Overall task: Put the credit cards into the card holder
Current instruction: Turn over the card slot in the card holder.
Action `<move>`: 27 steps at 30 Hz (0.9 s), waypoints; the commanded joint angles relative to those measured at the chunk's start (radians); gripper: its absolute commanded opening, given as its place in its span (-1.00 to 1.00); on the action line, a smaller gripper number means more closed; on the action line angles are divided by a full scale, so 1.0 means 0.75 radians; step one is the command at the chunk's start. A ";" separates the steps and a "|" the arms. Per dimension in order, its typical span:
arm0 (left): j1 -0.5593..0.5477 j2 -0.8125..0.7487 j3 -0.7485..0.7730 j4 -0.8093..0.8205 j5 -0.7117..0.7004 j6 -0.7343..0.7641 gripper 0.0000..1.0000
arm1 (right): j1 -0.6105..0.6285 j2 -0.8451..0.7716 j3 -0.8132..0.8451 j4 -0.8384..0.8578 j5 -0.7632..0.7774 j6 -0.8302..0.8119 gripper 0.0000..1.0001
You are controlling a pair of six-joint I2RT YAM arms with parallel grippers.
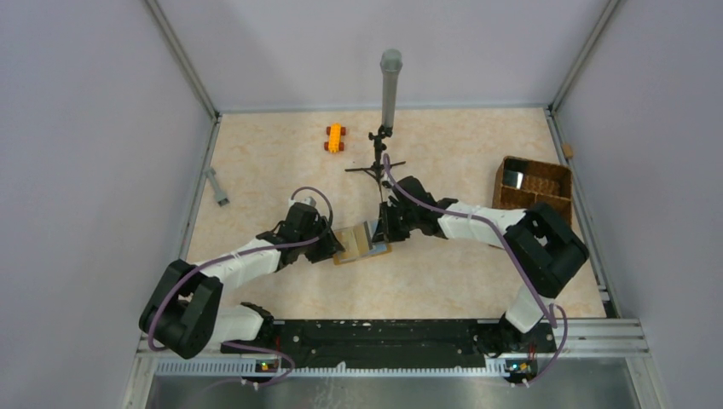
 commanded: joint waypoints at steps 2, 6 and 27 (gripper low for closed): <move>0.005 0.023 0.007 0.027 0.008 0.023 -0.10 | 0.040 -0.002 0.075 0.082 -0.035 -0.002 -0.82; 0.007 0.027 0.010 0.031 0.011 0.022 -0.11 | 0.054 0.005 0.080 0.098 -0.041 -0.002 -0.81; 0.097 -0.272 -0.078 -0.117 -0.223 -0.011 0.35 | 0.248 0.172 0.273 0.038 0.059 -0.016 -0.21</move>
